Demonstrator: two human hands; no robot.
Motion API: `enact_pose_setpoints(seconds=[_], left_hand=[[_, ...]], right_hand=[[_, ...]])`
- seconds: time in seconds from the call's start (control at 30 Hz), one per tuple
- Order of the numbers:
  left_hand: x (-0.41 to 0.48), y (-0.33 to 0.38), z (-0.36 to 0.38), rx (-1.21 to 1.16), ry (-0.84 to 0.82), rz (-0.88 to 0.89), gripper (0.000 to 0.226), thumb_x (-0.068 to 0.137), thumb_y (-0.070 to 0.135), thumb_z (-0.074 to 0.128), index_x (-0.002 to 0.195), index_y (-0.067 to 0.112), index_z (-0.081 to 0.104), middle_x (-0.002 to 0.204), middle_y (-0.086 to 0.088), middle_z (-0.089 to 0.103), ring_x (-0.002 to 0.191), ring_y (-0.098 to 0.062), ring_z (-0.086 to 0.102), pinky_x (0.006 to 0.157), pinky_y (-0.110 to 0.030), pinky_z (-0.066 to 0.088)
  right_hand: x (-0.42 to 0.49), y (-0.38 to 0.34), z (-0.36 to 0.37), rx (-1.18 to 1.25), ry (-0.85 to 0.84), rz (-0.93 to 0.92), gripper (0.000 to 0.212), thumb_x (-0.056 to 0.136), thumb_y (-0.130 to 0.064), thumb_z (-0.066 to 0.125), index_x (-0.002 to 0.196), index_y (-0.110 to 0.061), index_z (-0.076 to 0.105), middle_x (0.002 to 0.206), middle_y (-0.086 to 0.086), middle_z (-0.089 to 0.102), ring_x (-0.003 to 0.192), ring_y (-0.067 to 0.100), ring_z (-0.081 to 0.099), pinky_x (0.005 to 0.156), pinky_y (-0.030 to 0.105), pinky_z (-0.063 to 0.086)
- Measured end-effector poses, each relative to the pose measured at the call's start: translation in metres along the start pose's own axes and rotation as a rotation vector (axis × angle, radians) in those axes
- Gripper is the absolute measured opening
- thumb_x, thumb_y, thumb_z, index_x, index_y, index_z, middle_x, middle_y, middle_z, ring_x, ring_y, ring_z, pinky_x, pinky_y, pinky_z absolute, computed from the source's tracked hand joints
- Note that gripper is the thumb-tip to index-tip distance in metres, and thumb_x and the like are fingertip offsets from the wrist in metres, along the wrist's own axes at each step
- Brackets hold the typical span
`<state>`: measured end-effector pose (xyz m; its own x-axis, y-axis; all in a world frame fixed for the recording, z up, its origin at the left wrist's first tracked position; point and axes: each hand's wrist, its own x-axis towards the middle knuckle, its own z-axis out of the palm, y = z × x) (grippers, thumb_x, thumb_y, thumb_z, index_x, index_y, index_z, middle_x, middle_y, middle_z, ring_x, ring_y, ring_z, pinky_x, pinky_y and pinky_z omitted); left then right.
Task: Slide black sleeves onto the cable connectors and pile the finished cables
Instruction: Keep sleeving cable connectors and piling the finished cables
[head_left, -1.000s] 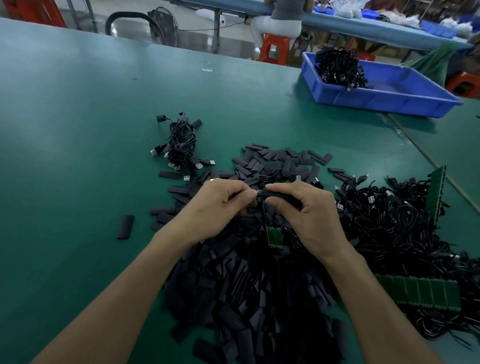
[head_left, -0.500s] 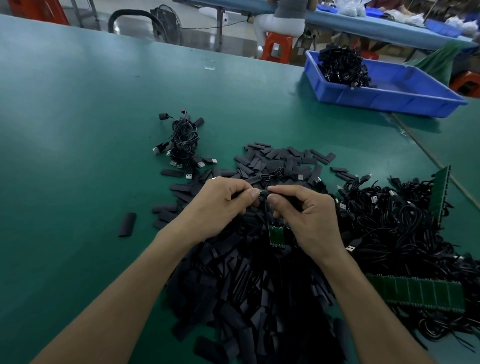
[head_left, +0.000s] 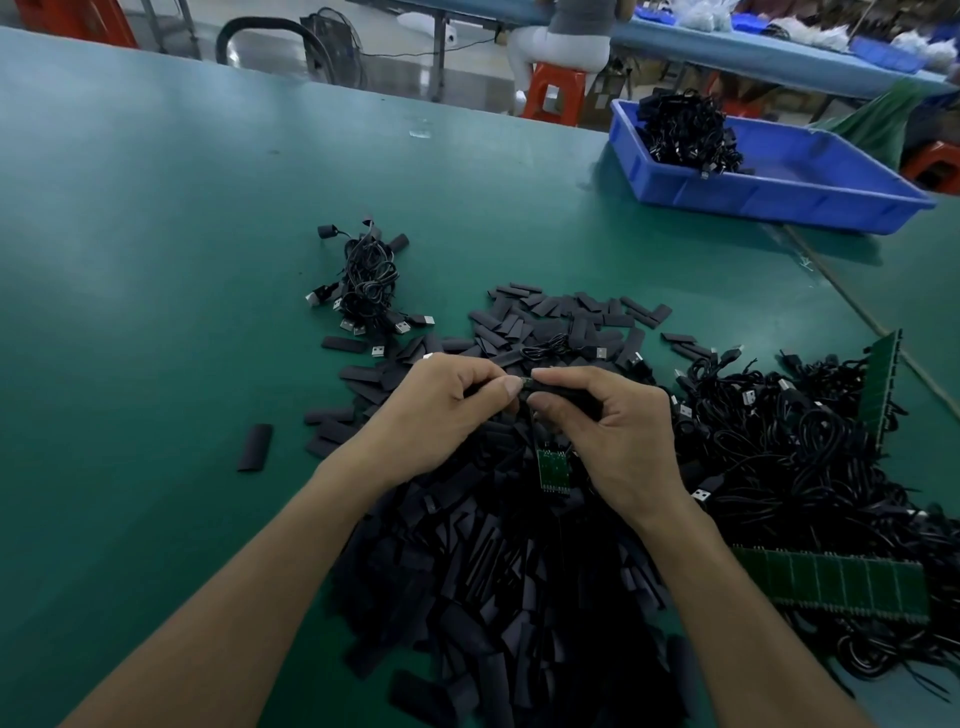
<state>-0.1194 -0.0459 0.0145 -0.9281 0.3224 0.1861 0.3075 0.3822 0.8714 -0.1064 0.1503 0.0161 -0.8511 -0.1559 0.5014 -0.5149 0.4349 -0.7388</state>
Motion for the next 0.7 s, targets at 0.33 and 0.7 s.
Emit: enact_pose_setpoints(seconds=[0.33,0.7], left_hand=[[0.0009,-0.0007,-0.002,0.025,-0.022,0.037,0.027,0.102,0.033,0.055,0.083,0.023,0.071,0.05,0.009,0.036,0.045,-0.008,0.028,0.045,-0.023,0.025],[0.002,-0.0027,0.0007,-0.004,-0.013,0.031,0.032,0.1,0.035,0.056,0.085,0.015,0.075,0.065,0.001,0.071,0.048,-0.015,0.05,0.049,-0.025,0.041]], right_hand=[[-0.0052,-0.0037,0.0077,0.338,0.016,0.215,0.019,0.082,-0.012,0.076,0.099,-0.02,0.075,0.083,-0.001,0.077,0.067,0.014,0.073,0.066,0.019,0.056],[0.0001,-0.0063,0.0029,0.17,0.001,0.187,0.032,0.078,-0.031,0.079,0.109,-0.031,0.073,0.093,-0.01,0.075,0.083,0.006,0.071,0.075,0.02,0.055]])
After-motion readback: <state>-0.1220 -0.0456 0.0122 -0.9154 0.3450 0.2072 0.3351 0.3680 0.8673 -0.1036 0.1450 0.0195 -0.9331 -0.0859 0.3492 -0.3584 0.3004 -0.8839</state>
